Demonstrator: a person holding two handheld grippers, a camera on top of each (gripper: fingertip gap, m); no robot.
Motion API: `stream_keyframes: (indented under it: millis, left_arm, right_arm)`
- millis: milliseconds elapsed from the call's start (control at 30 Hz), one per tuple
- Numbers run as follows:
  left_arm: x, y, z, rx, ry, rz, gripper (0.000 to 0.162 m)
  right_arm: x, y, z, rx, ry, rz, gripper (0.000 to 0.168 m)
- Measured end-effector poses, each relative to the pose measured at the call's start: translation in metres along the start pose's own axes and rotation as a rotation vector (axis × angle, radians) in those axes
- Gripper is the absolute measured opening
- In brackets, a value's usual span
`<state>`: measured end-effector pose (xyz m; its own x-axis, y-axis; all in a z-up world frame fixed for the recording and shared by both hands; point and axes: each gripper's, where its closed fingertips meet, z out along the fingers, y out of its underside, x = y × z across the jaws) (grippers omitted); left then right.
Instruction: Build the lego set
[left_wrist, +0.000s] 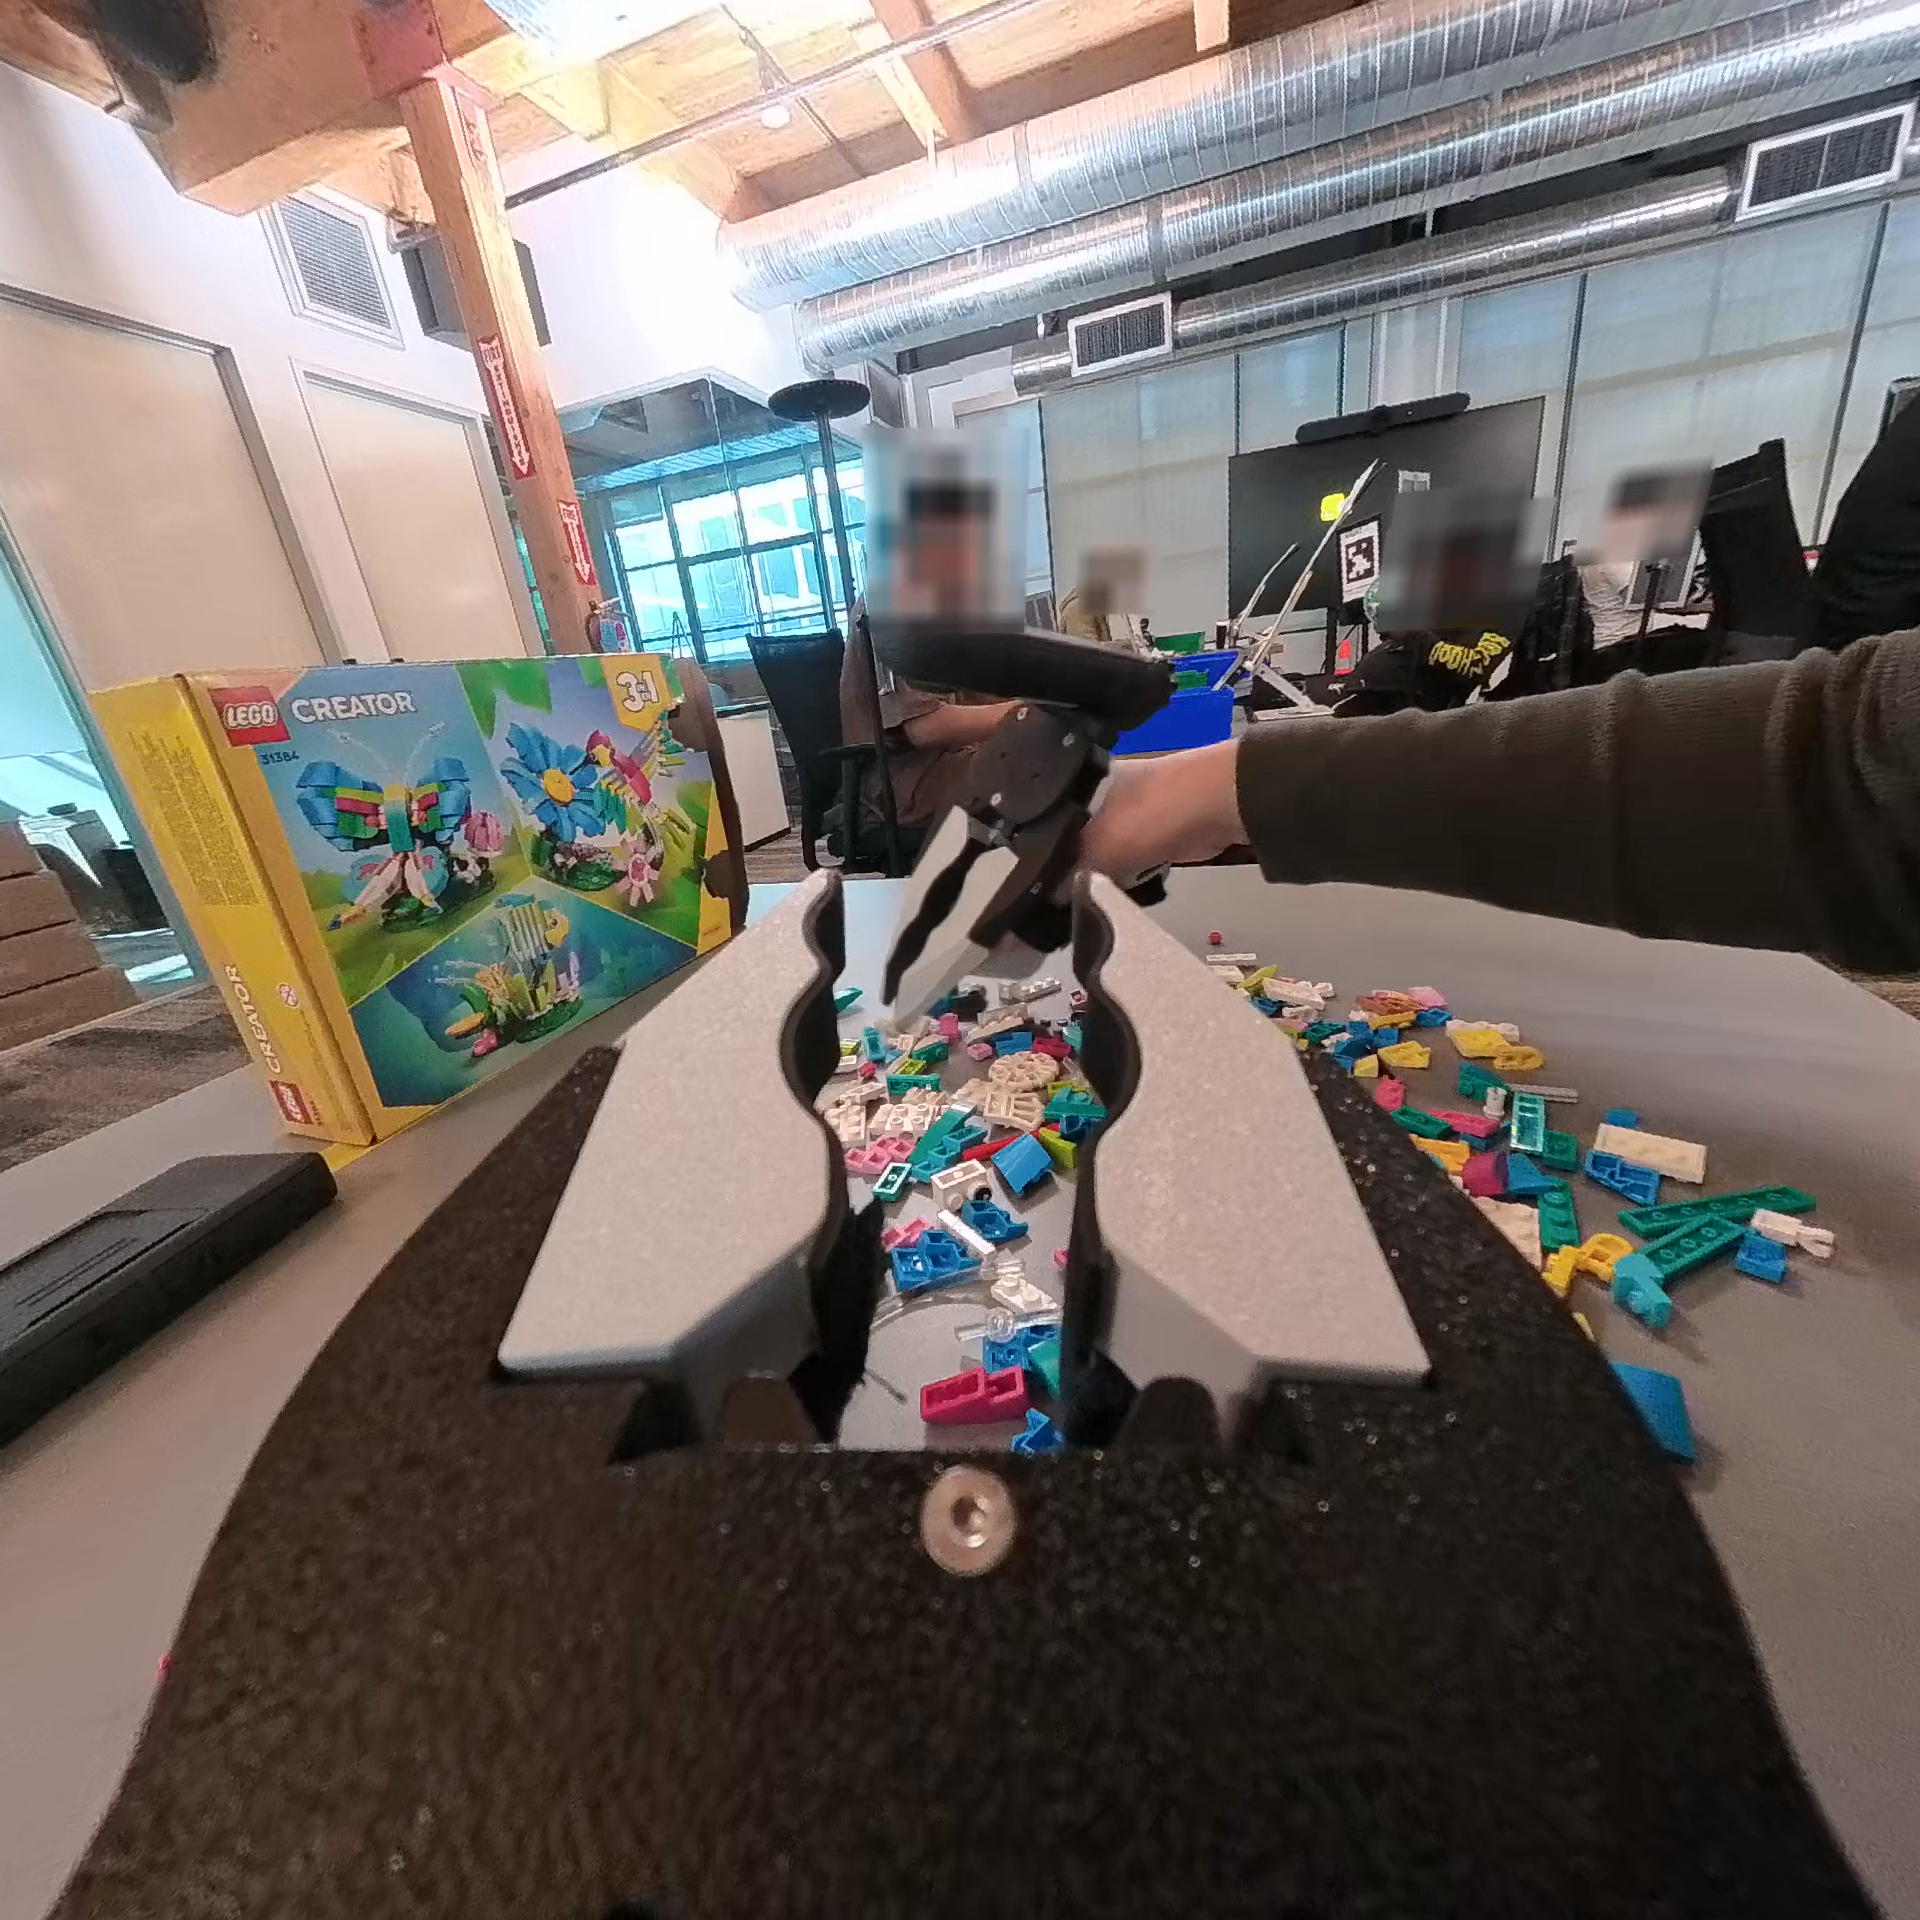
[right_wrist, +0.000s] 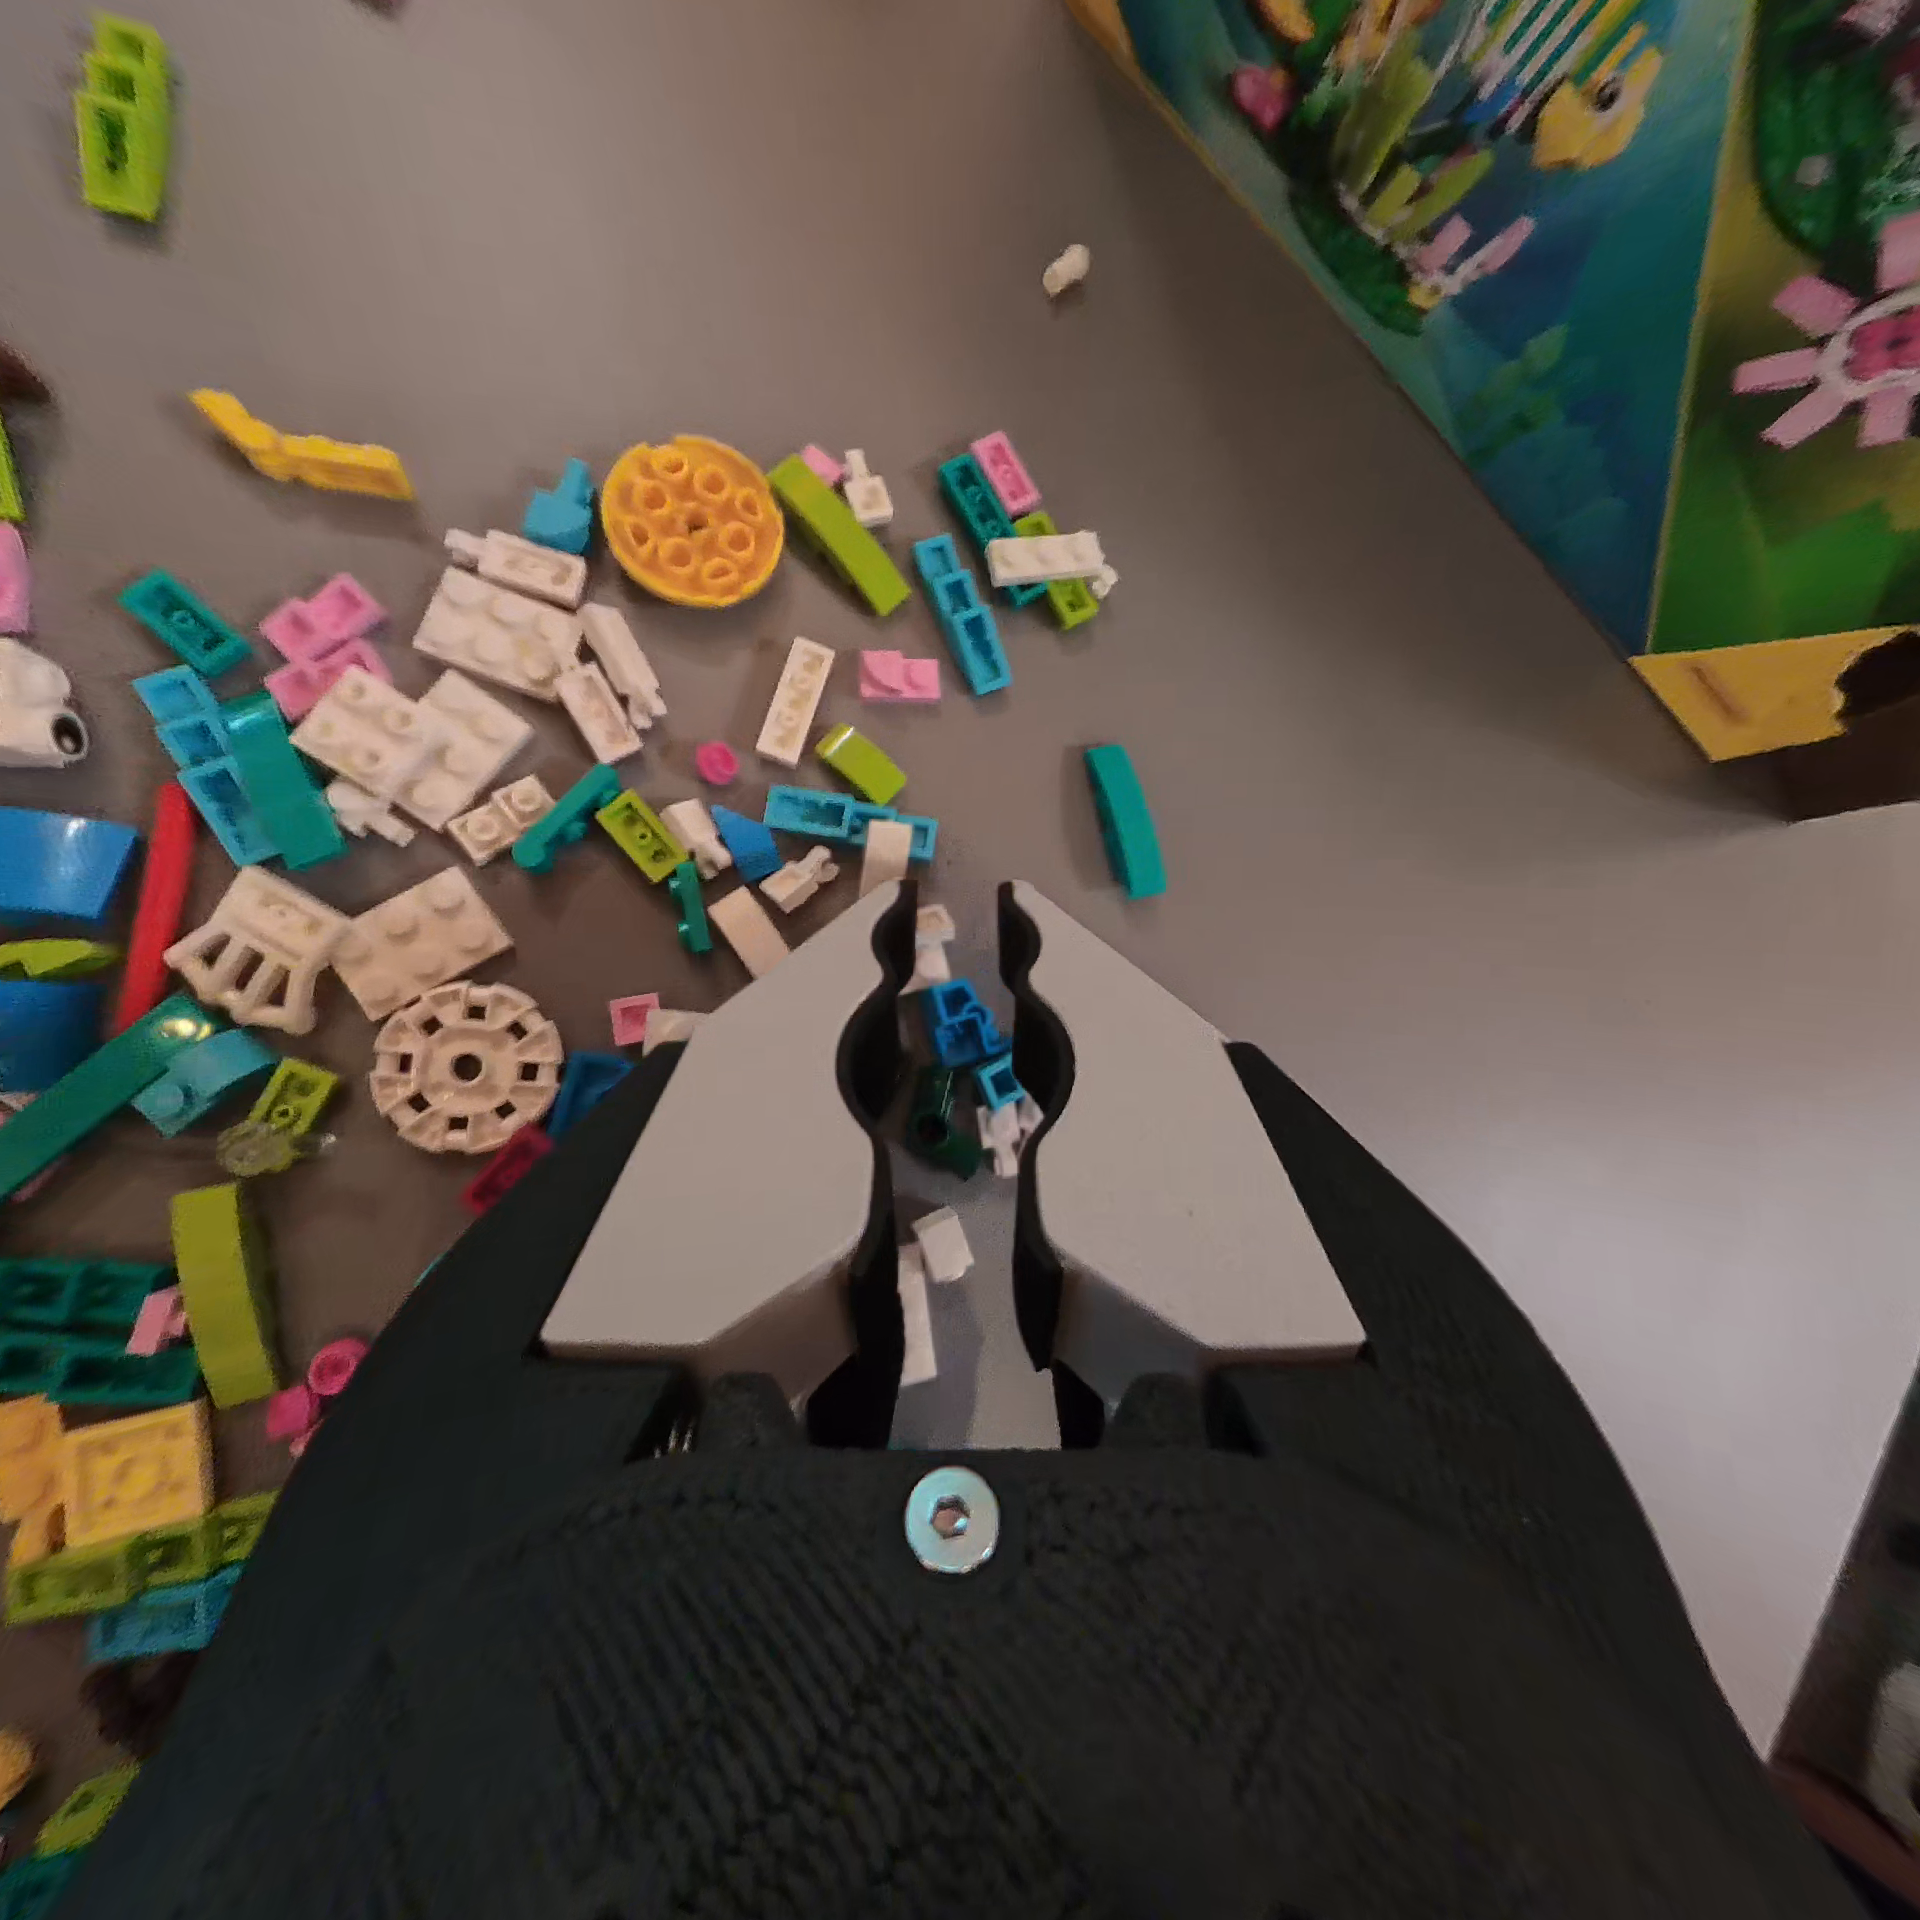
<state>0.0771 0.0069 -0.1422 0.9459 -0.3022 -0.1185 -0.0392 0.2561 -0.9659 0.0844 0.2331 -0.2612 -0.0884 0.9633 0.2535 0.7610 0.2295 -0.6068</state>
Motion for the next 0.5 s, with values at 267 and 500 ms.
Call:
stream_keyframes:
  millis: [267, 500]
  left_arm:
    - [-0.001, 0.000, 0.000, 0.002, -0.002, -0.003, 0.041]
    - [-0.001, -0.001, 0.000, 0.005, -0.007, -0.004, 0.041]
  right_arm:
    - [-0.008, -0.001, 0.004, -0.001, -0.066, 0.023, 0.015]
    - [-0.032, -0.017, -0.008, 0.093, -0.178, 0.022, 0.015]
